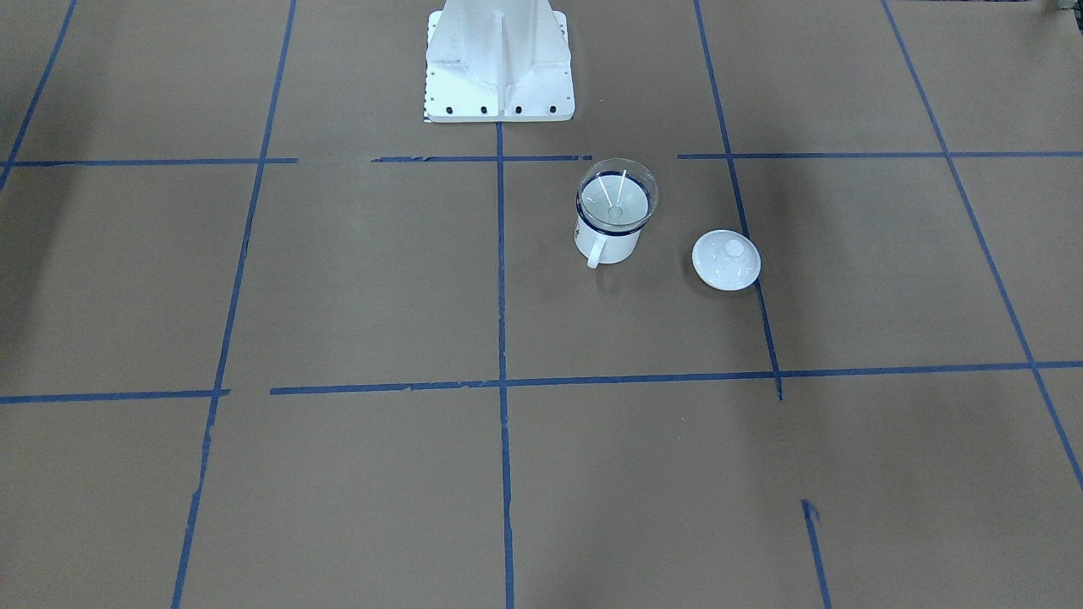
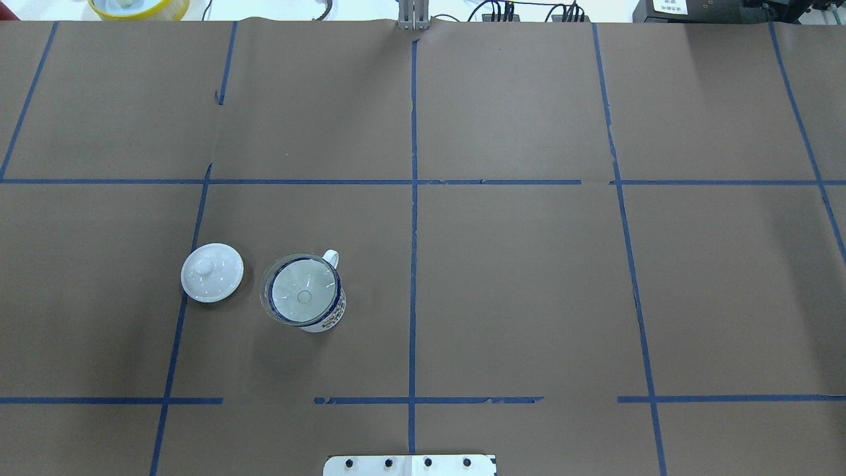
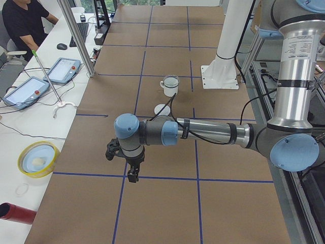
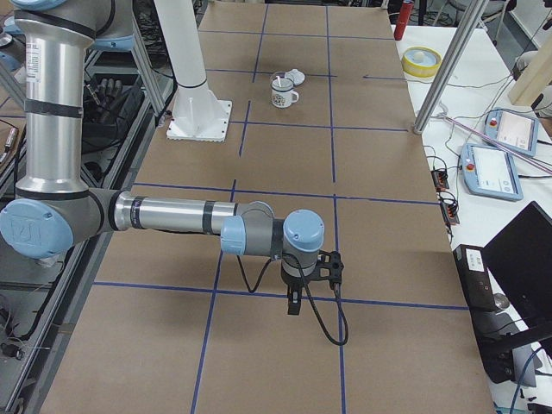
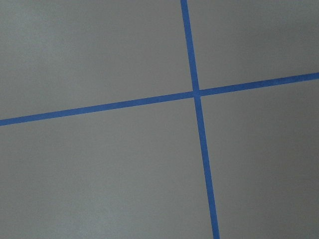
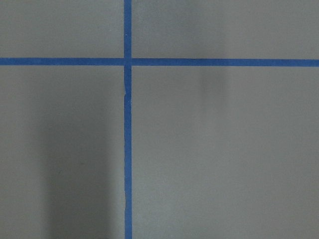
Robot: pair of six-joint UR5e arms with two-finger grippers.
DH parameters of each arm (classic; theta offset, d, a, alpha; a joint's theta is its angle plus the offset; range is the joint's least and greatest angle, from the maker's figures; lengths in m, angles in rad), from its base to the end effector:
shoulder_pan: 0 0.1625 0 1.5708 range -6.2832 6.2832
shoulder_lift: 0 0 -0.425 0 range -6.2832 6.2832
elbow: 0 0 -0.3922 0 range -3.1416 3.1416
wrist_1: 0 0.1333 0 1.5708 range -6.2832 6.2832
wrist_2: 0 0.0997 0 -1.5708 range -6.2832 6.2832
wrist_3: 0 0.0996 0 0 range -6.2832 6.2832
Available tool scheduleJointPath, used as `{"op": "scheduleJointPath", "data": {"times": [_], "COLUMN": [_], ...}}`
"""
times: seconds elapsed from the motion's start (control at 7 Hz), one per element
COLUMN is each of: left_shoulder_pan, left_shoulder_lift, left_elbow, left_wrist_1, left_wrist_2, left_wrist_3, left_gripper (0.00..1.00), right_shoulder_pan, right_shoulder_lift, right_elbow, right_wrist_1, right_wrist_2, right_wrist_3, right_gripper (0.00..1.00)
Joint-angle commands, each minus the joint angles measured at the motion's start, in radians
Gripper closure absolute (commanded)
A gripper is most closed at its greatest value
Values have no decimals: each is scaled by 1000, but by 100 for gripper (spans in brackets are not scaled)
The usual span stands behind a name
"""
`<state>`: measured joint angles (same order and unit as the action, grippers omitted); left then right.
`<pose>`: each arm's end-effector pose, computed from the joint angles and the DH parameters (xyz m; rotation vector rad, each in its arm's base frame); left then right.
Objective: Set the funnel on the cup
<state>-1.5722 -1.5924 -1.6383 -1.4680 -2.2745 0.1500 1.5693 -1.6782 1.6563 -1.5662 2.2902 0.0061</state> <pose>-0.0696 -0.4984 0.6298 0.0402 0.7032 0.1376 0.0670 -0.4450 0.6703 -0.0193 -0.7193 0.0106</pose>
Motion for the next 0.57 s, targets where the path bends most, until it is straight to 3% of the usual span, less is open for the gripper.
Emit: {"op": "scheduleJointPath", "data": {"times": [0.0,0.43], "left_shoulder_pan": [-3,-14], "left_shoulder_lift": [0,-1], "left_elbow": [0,-3], "left_wrist_1": [0,0], "left_wrist_2": [1,1], "left_wrist_3": [-1,-1], "left_gripper": [0,0], "right_shoulder_pan": [0,0], "right_shoulder_lift": [0,0], "right_elbow": [0,0], "right_wrist_1": [0,0], "right_wrist_2": [0,0], "right_wrist_3": [0,0], "right_gripper": [0,0]}}
